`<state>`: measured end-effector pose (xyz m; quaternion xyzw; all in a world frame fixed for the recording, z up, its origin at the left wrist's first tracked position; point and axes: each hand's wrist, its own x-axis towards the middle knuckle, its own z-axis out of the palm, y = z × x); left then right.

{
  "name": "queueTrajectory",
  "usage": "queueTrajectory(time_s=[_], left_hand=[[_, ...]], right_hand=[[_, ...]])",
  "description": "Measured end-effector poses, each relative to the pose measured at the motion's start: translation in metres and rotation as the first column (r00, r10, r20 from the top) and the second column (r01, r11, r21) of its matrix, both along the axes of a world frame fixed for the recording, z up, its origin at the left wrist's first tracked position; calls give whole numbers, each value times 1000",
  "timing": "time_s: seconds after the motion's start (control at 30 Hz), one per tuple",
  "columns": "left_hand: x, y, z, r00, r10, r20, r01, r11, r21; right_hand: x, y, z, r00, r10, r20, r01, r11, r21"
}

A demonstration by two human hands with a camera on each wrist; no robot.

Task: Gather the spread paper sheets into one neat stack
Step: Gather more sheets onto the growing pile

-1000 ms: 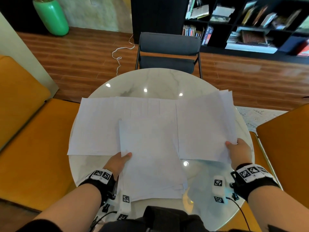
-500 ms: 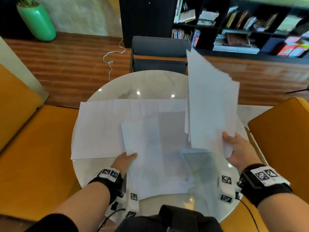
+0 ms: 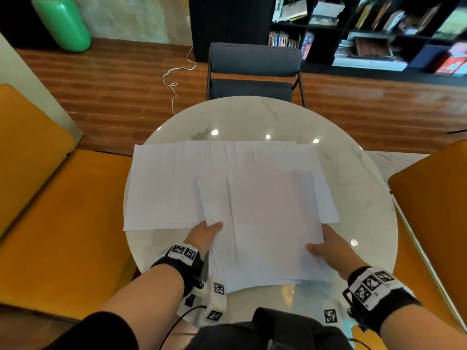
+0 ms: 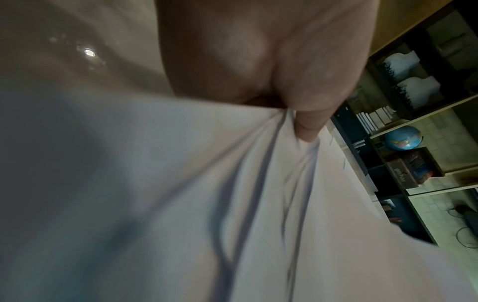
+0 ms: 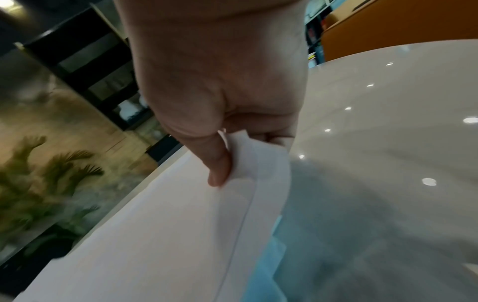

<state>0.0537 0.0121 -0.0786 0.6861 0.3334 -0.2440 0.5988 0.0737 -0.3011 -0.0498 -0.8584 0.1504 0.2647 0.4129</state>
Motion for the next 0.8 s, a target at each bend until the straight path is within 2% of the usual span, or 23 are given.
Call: queueTrajectory(time_s=[0.13,0.23,0.3,0.43,0.5,0.6,0.73,0.8], left_hand=[[-3,-2,11,999,-51,-5,51,992,117],[-6,-3,14,997,-56,54,53,996,66],[-7,-3,10,996,-40,79,37,999,29],[-6,-4,10,996,-21,85,20,1000,13],[-7,-2,10,997,-23,79,22,1000,11],[-7,0,13,993,-92,79,88,994,59],[-10,7,20,971,-224,83,211,967,140],[-15,13,21,973,-210,95,200,974,110]], right_hand=[[3,29,7,980,187,63,-178,976,-122],[7,36,-1,973,190,128,-147,947,-286],[9,35,-5,973,192,127,-127,908,-400],[7,46,-7,907,419,37,-337,777,-531],[7,53,-7,884,467,34,-383,762,-523],[8,52,-6,907,419,42,-357,818,-450],[12,51,-4,961,262,94,-223,927,-301],[12,54,0,985,121,124,-103,985,-137]])
